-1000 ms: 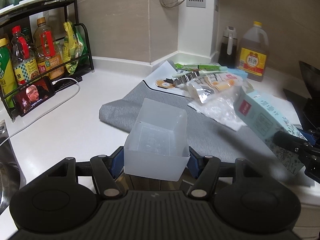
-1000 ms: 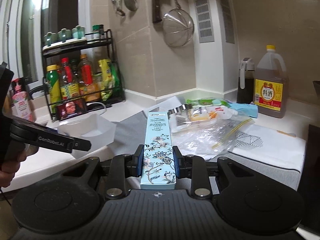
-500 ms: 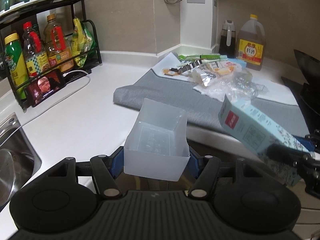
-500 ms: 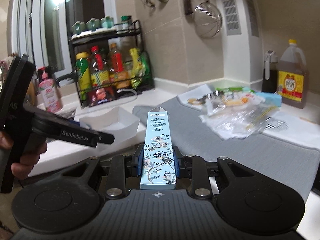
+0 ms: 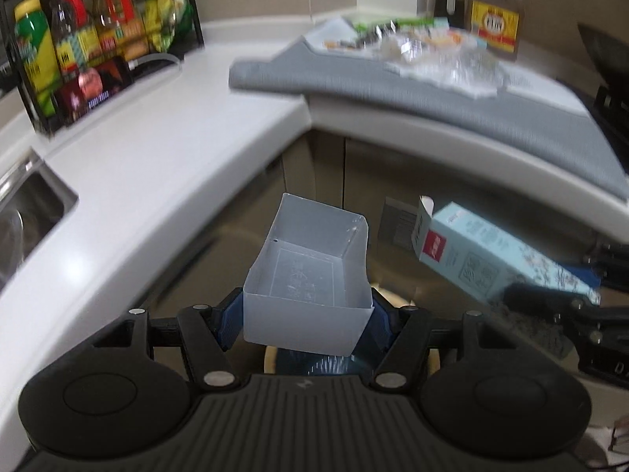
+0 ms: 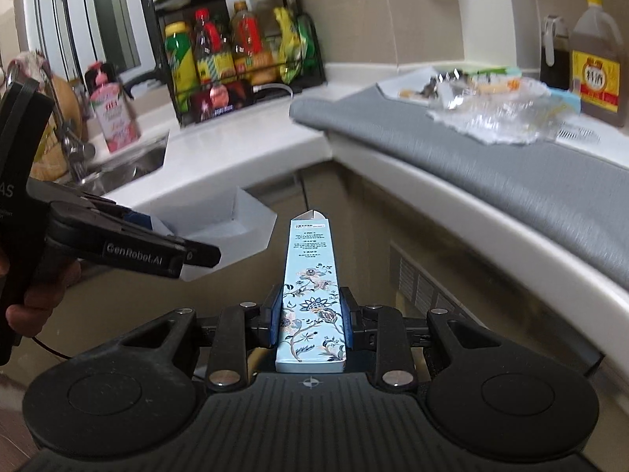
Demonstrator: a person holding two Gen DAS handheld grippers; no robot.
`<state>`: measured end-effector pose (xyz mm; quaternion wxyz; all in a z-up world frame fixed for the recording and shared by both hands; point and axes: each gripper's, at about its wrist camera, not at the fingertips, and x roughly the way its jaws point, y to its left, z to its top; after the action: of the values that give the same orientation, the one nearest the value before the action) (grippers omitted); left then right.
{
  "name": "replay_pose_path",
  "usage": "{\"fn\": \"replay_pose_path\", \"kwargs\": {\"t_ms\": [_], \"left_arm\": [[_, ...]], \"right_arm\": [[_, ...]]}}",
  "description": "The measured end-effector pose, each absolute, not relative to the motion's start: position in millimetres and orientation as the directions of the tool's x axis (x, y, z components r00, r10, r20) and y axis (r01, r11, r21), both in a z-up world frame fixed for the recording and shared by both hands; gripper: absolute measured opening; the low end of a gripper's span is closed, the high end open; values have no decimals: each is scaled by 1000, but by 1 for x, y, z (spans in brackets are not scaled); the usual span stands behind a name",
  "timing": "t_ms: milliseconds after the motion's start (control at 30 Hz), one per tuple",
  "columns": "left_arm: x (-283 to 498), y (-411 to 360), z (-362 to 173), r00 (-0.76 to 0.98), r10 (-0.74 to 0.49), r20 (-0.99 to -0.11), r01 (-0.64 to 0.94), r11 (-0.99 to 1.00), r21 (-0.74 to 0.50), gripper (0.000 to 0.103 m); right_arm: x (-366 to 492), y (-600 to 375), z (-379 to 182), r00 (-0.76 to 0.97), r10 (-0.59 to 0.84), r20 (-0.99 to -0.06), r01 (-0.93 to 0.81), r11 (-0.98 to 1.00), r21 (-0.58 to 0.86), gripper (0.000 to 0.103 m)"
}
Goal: Collect trash
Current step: 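Carry the box and carton down toward the trash bin below the counter, then lower the clear box and floral carton into the trash bin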
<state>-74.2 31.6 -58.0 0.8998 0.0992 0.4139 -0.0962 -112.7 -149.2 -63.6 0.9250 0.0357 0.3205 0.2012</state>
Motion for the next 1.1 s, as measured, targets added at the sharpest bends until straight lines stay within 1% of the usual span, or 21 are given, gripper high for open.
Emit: {"fn": "replay_pose_path", "kwargs": {"t_ms": [133, 833, 967, 1100], "left_arm": [[-74, 37, -68, 613, -79, -786, 248, 964, 96, 69], [-55, 29, -87, 566, -79, -821, 280, 954, 102, 69], [-52, 31, -92, 548, -92, -831, 286, 955, 83, 69], [-50, 36, -90, 542, -138, -829, 293, 955, 32, 69]], "right_arm": [[-112, -144, -69, 700, 391, -598, -355, 917, 183, 31], [-87, -137, -98, 637, 376, -673, -344, 920, 189, 31], [-83, -138, -104, 627, 372, -684, -337, 922, 193, 31], [-81, -139, -107, 622, 365, -693, -327, 925, 194, 31]]}}
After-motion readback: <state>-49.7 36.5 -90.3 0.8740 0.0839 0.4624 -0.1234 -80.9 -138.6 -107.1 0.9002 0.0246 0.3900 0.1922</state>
